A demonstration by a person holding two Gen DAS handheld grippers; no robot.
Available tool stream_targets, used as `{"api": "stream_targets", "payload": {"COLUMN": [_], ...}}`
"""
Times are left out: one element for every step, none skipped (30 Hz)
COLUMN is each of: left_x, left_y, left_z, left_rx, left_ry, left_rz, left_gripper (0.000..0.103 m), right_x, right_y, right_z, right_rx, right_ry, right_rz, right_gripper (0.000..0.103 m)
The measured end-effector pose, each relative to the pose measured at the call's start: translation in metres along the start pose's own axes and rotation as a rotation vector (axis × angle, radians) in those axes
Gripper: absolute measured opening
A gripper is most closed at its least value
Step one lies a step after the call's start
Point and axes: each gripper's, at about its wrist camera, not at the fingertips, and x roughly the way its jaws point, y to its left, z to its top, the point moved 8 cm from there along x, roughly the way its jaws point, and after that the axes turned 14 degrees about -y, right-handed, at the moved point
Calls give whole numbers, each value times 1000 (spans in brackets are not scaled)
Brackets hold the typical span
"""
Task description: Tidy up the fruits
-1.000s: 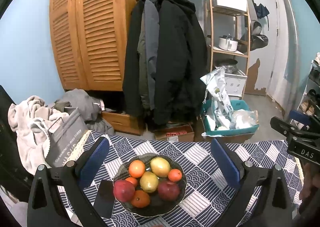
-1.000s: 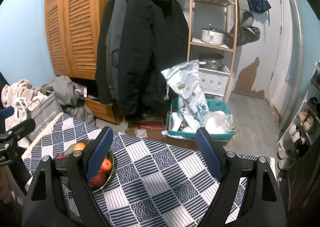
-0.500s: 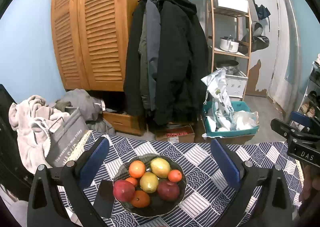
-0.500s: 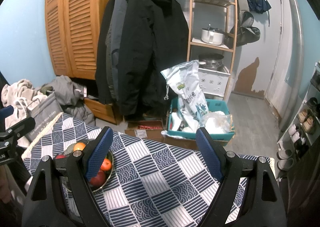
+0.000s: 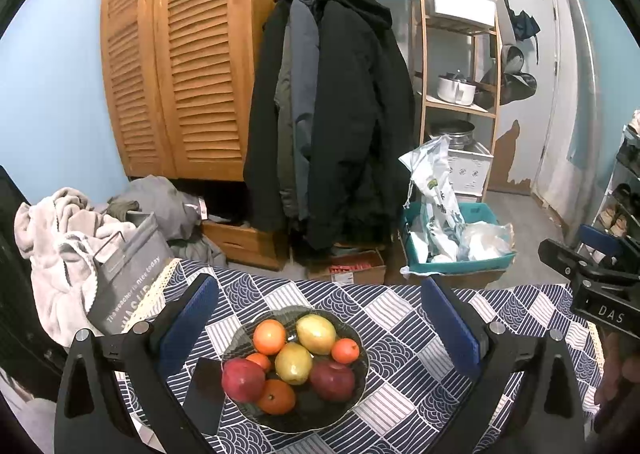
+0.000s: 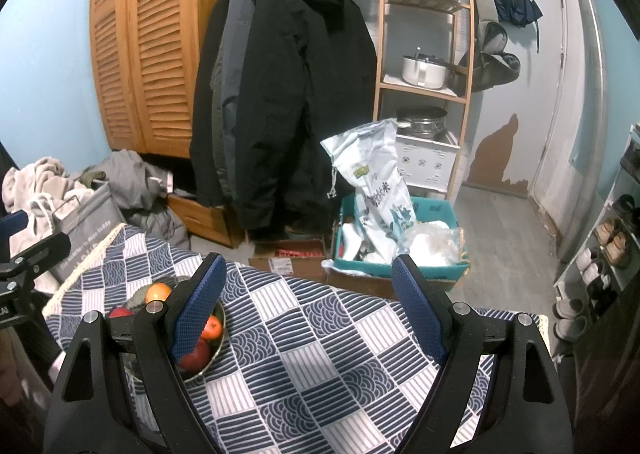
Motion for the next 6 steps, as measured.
{"api": "stream_targets", "payload": {"left_x": [0,0,0,0,0,0], "left_y": [0,0,-1,-1,-2,-1], "left_z": [0,0,0,0,0,0], "left_rx": [-1,-2,-2,-2,-1,1], "left_ry": [-1,-1,1,1,0,1], "left_rz": [0,1,0,-1,0,2], "left_gripper": [102,102,102,102,102,102], "right_x": [0,0,0,0,0,0], "right_y": [0,0,0,0,0,0], "right_z": [0,0,0,0,0,0], "right_rx": [-1,-1,-1,0,0,-1], "right_ry": [0,0,1,1,1,1], "right_rz": [0,-1,0,0,0,0], "right_gripper": [84,84,84,84,84,84]}}
